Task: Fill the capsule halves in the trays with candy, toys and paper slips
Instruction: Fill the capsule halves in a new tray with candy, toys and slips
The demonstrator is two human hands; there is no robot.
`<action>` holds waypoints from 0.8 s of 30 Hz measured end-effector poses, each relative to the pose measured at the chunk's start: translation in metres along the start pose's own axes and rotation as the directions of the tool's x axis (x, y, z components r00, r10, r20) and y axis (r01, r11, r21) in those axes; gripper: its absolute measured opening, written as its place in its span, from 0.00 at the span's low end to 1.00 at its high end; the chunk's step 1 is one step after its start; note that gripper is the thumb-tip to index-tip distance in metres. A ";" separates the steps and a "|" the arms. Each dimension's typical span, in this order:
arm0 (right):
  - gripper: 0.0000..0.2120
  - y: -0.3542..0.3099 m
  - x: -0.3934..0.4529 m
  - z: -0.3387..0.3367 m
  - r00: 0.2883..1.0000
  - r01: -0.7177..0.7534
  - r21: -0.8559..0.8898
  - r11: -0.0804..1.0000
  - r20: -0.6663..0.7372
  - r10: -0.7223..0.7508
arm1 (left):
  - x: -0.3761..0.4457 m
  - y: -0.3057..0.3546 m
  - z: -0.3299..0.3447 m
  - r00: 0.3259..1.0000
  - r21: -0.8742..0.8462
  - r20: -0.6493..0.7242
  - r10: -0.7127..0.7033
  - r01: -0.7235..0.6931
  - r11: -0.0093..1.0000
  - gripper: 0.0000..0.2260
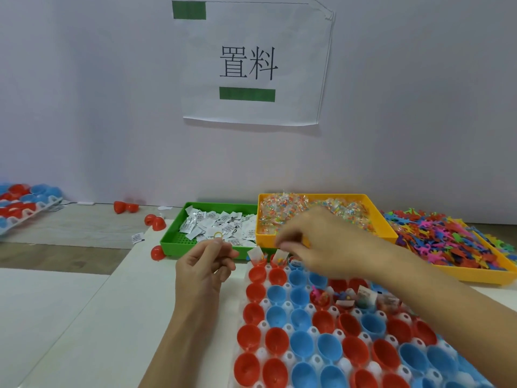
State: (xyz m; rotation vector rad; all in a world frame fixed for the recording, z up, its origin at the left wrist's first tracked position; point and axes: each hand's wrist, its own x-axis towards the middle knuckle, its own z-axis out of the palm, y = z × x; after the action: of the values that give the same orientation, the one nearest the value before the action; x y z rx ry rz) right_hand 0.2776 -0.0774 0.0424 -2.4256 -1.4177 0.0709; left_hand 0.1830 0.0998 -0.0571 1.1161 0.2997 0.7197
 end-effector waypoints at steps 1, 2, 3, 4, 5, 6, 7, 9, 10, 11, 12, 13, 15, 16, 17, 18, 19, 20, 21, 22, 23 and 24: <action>0.10 -0.008 0.015 0.004 1.000 0.002 0.006 1.000 -0.030 -0.002 | 0.000 -0.001 0.000 1.000 0.006 -0.003 0.003 -0.003 1.000 0.14; 0.10 -0.014 0.030 0.009 0.999 0.002 -0.003 1.000 -0.053 -0.002 | 0.000 -0.001 -0.001 1.000 0.009 -0.004 0.006 -0.006 1.000 0.14; 0.11 -0.019 0.046 0.015 0.998 -0.009 -0.040 0.999 -0.069 0.007 | 0.000 -0.002 -0.002 1.000 0.014 -0.005 0.011 -0.010 1.000 0.14; 0.12 -0.022 0.061 0.021 0.997 -0.025 -0.114 0.993 -0.079 0.015 | 0.001 -0.002 -0.002 1.000 0.026 -0.004 0.016 -0.016 1.000 0.14; 0.13 -0.027 0.075 0.026 0.997 -0.036 -0.209 0.977 -0.077 0.020 | 0.001 -0.002 -0.002 1.000 0.043 -0.004 0.021 -0.021 0.999 0.14; 0.11 -0.030 0.087 0.031 0.998 -0.044 -0.299 0.953 -0.062 0.026 | 0.001 -0.003 -0.002 1.000 0.059 -0.006 0.022 -0.022 0.998 0.14; 0.09 -0.034 0.097 0.036 0.998 -0.059 -0.361 0.931 -0.033 0.051 | 0.002 -0.003 -0.001 1.000 0.069 -0.014 0.020 -0.019 0.997 0.14; 0.04 -0.039 0.113 0.046 0.990 -0.080 -0.439 0.895 0.067 0.121 | 0.002 -0.004 0.000 1.000 0.065 -0.028 0.006 -0.005 0.998 0.14; 0.08 -0.039 0.119 0.050 0.981 -0.075 -0.460 0.885 0.127 0.149 | 0.002 -0.004 0.000 1.000 0.056 -0.030 0.002 0.000 0.998 0.14; 0.09 -0.039 0.122 0.052 0.972 -0.068 -0.466 0.882 0.170 0.164 | 0.003 -0.004 -0.001 1.000 0.053 -0.029 0.000 0.002 0.999 0.15; 0.07 -0.038 0.126 0.055 0.968 -0.062 -0.459 0.886 0.187 0.165 | 0.003 -0.005 -0.001 1.000 0.057 -0.026 0.002 -0.001 0.998 0.15; 0.06 -0.036 0.128 0.058 0.969 -0.059 -0.442 0.895 0.191 0.158 | 0.003 -0.005 -0.002 1.000 0.067 -0.020 0.006 -0.004 0.998 0.15; 0.11 -0.031 0.130 0.060 0.977 -0.056 -0.393 0.918 0.166 0.131 | 0.003 -0.006 -0.002 1.000 0.088 -0.014 0.015 -0.013 0.996 0.15; 0.11 -0.029 0.130 0.061 0.985 -0.043 -0.389 0.920 0.140 0.105 | 0.003 -0.006 -0.002 1.000 0.096 -0.013 0.017 -0.016 0.995 0.15; 0.10 -0.027 0.130 0.062 0.991 -0.031 -0.392 0.920 0.110 0.080 | 0.003 -0.006 -0.002 1.000 0.104 -0.012 0.021 -0.019 0.994 0.15; 0.10 -0.025 0.129 0.062 0.993 -0.024 -0.388 0.921 0.096 0.067 | 0.003 -0.007 -0.002 1.000 0.111 -0.009 0.023 -0.021 0.994 0.15; 0.09 -0.024 0.128 0.062 0.995 -0.016 -0.382 0.924 0.088 0.054 | 0.003 -0.007 -0.002 1.000 0.115 -0.008 0.024 -0.023 0.993 0.15; 0.08 -0.023 0.127 0.061 0.995 -0.010 -0.383 0.924 0.089 0.048 | 0.003 -0.007 -0.002 1.000 0.117 -0.005 0.025 -0.025 0.993 0.16; 0.07 -0.023 0.126 0.061 0.995 -0.007 -0.378 0.926 0.090 0.044 | 0.003 -0.007 -0.003 1.000 0.118 -0.002 0.024 -0.024 0.993 0.16; 0.08 -0.023 0.125 0.060 0.996 -0.006 -0.364 0.931 0.080 0.038 | 0.003 -0.007 -0.003 1.000 0.115 0.000 0.023 -0.022 0.993 0.16; 0.09 -0.023 0.122 0.059 0.998 -0.012 -0.341 0.940 0.060 0.035 | 0.003 -0.008 -0.003 1.000 0.110 0.000 0.020 -0.020 0.994 0.16; 0.10 -0.022 0.120 0.058 0.999 -0.022 -0.313 0.950 0.030 0.033 | 0.003 -0.007 -0.002 1.000 0.107 0.000 0.018 -0.018 0.994 0.15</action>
State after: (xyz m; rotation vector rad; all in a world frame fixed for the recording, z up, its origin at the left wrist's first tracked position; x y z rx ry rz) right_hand 0.3074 0.0499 0.0088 -2.7097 -1.5085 -0.1150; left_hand 0.1868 0.1019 -0.0643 1.2210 0.3327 0.7270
